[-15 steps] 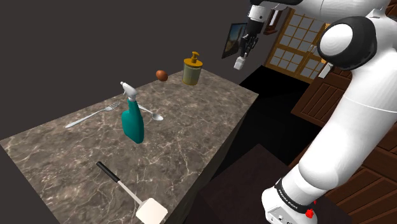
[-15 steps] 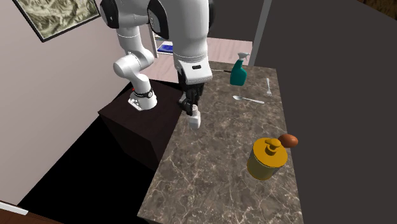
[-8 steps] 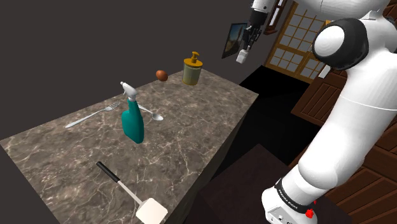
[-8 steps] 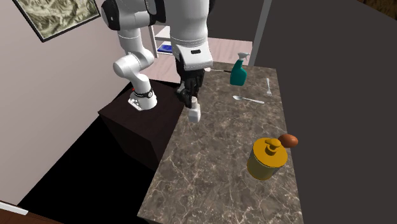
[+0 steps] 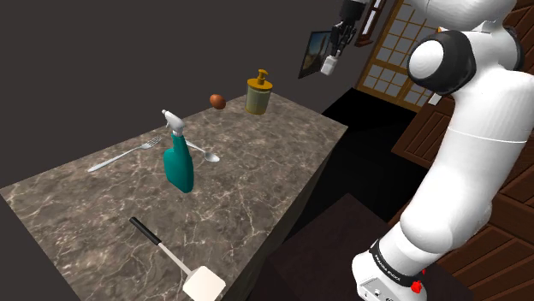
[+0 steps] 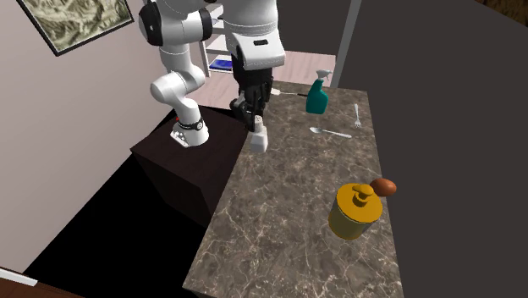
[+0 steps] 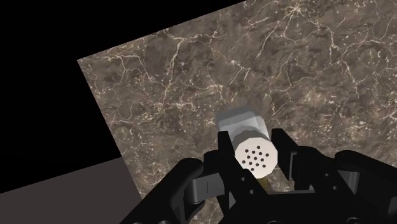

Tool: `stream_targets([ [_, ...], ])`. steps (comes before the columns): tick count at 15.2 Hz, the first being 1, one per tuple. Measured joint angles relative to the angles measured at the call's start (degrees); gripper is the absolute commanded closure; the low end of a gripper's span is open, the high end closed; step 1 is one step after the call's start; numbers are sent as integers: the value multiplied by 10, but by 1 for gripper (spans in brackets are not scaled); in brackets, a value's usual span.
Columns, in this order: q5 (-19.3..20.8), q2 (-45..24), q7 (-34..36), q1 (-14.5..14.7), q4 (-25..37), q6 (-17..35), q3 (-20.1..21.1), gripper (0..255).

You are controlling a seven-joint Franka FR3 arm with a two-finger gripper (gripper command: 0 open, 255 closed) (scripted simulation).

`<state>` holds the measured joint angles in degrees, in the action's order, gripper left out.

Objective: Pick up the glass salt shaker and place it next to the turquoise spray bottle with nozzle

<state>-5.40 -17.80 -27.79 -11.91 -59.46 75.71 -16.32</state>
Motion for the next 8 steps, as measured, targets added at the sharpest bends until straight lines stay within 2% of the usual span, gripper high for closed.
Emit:
stream_targets([
  [2,-6,-17,-2,-7,44,-28,-1,255],
  [3,-3,-10,3,-2,38,-29,1,255],
  [8,24,74,65,56,-82,11,21,255],
])
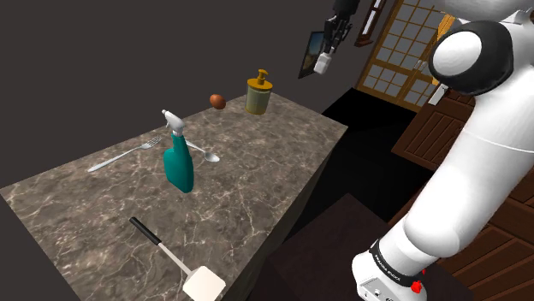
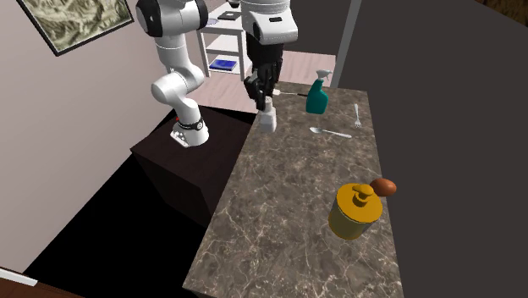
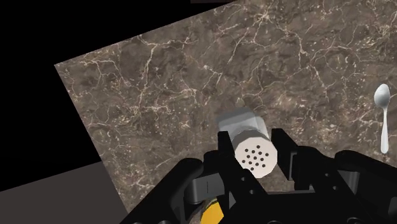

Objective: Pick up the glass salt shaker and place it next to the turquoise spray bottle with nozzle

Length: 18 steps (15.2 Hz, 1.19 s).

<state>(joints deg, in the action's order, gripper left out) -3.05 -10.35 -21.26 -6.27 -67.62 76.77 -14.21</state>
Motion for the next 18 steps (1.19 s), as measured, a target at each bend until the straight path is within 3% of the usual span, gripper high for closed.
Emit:
stream_targets([
  [10,24,104,139,84,-130,30,62,255],
  [18,23,128,253,140,-161,38,121,255],
])
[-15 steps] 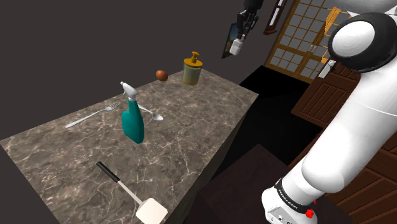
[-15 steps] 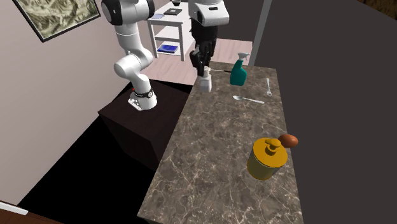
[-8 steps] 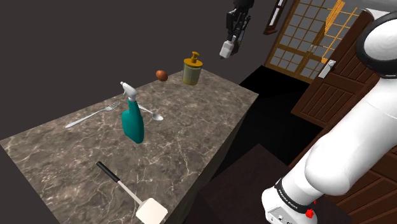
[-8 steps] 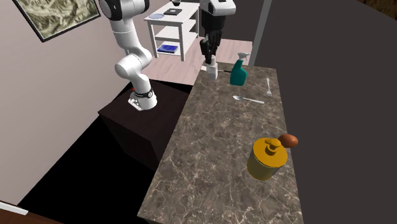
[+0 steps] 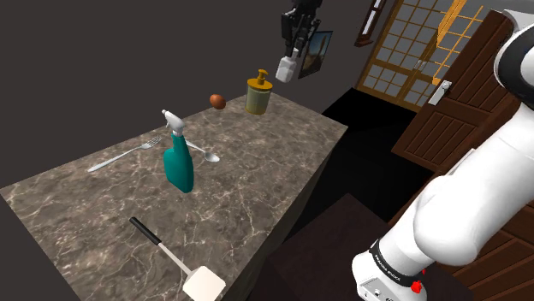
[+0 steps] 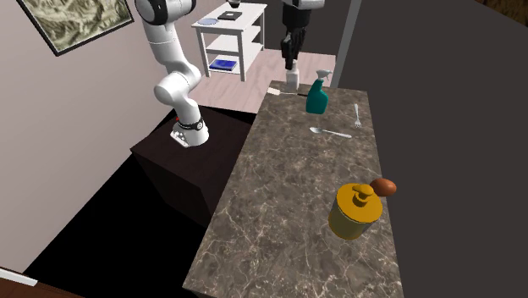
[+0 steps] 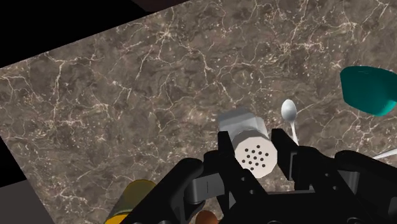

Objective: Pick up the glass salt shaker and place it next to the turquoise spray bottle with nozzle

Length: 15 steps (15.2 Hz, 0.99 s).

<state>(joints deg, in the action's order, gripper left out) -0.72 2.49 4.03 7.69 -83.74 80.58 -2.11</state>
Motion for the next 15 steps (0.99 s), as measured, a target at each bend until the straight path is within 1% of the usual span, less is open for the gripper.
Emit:
stream_targets([
  [1,0,9,16,8,-10,0,9,255],
  [6,-3,1,87,41,-4,4,46,255],
  [7,-3,-8,101,47,13,-3,53,255],
  [10,-3,-15,145,69,22,-4,76,255],
  [15,2,-55,217,105,72,-14,112,255],
])
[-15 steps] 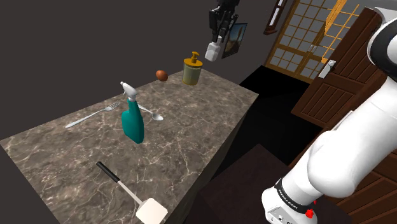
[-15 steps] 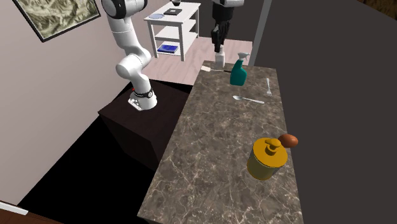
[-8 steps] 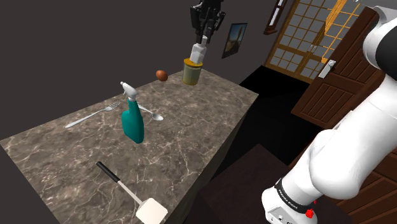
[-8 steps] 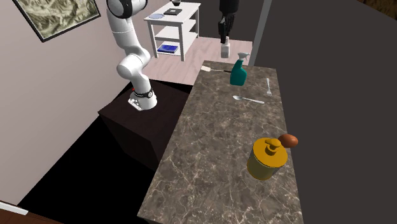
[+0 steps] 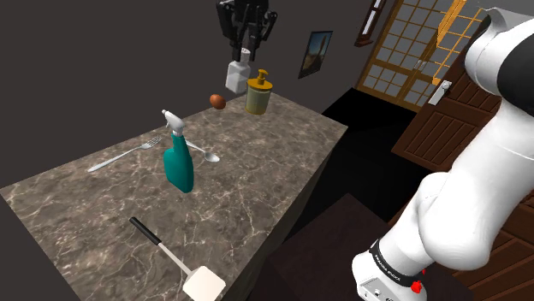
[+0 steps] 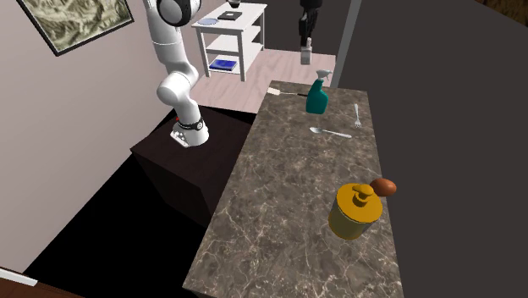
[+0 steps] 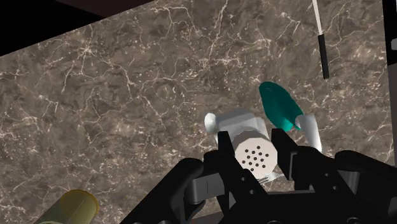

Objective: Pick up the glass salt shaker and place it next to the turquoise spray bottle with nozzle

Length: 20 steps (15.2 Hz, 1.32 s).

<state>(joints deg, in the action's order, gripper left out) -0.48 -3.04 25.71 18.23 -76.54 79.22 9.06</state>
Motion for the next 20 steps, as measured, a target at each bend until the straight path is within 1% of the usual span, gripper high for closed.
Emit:
stream_targets([
  [1,3,-16,14,8,21,-5,7,255],
  [3,7,-33,42,24,37,-4,19,255],
  [4,11,-50,57,34,63,-14,26,255],
  [5,13,-56,70,42,71,-16,32,255],
  [7,13,-53,77,46,55,-2,34,255],
  [14,7,-26,75,43,-35,62,33,255],
  [20,4,-12,74,41,-101,114,33,255],
])
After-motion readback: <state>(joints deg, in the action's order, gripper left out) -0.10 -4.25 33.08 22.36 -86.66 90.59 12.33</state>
